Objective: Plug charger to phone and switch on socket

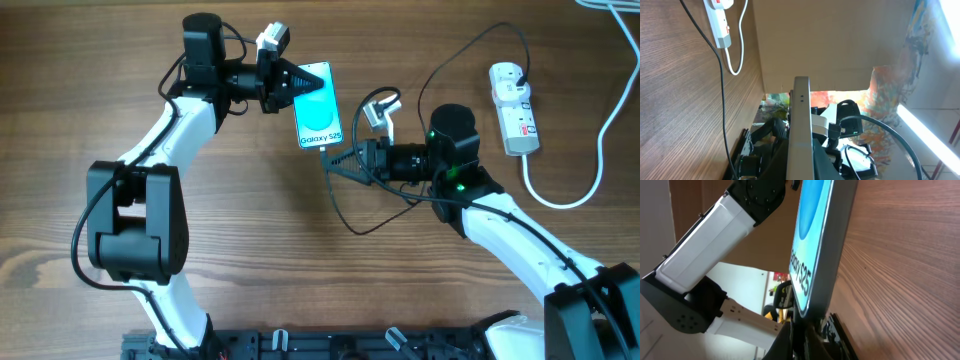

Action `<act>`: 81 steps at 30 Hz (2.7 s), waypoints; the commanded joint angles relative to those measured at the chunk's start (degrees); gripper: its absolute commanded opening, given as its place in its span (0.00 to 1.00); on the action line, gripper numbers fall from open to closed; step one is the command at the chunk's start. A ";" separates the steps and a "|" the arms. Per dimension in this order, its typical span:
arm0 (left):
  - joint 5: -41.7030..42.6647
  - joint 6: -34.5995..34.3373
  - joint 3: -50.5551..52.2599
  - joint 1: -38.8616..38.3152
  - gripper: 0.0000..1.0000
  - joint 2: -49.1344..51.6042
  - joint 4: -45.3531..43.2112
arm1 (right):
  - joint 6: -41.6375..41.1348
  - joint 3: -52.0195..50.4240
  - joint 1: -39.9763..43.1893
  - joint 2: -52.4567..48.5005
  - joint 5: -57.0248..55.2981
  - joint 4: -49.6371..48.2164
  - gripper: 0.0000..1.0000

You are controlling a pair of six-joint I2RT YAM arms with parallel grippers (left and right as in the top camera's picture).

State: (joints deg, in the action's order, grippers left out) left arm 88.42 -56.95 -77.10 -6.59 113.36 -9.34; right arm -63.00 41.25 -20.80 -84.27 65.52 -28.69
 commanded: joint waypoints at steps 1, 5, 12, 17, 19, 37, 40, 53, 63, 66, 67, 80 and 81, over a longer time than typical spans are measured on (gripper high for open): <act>1.92 -0.09 -0.85 0.42 0.04 -0.22 -0.37 | -0.42 -0.13 0.24 -0.68 -1.36 -0.46 0.04; 1.92 0.09 -0.85 0.42 0.04 -0.22 -0.37 | -1.31 -0.13 0.24 -0.68 -2.60 -0.52 0.04; 1.92 1.18 -0.85 0.42 0.04 -0.22 -0.52 | -3.04 -0.13 0.24 -0.72 -4.00 -0.44 0.04; 1.92 1.16 -0.85 -0.94 0.04 -0.55 -5.49 | -3.41 -0.13 0.24 -0.72 -5.60 -0.44 0.04; 1.92 1.16 -0.85 -1.68 0.04 -1.18 -7.26 | -2.93 -0.13 0.24 -0.72 -6.27 -0.52 0.04; 1.99 4.20 -0.85 -4.94 0.04 -3.65 -9.73 | 4.07 -0.11 3.32 -0.72 -6.80 -11.58 0.04; 1.99 4.35 -0.81 -5.57 0.04 -3.65 -9.73 | 3.82 0.00 3.32 -0.72 -7.30 -14.51 0.04; 2.01 26.58 -0.79 -5.95 0.04 -5.03 14.93 | 4.57 3.23 4.98 -0.72 -7.96 -11.50 0.04; 1.95 37.00 -0.79 -2.43 0.04 -8.66 15.76 | 15.13 3.89 4.85 -0.72 -2.73 5.70 0.45; 1.16 37.07 -0.79 1.64 0.04 -8.63 12.02 | 24.76 3.89 4.85 -0.72 0.61 13.90 0.47; 0.48 37.07 -0.79 2.84 0.04 -8.63 11.30 | 27.78 3.89 4.68 -0.72 2.10 14.82 0.49; 1.95 37.24 -0.79 2.32 0.04 -8.63 10.38 | 31.32 3.89 -4.33 -0.72 -9.68 12.61 0.17; 1.95 37.22 -0.79 1.95 0.04 -8.63 10.40 | 31.28 3.89 -4.33 -0.72 -10.01 12.37 0.17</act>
State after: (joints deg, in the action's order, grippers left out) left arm 88.44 -20.43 -78.04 -3.53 106.59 1.08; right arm -31.62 44.51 -24.88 -85.23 56.64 -15.33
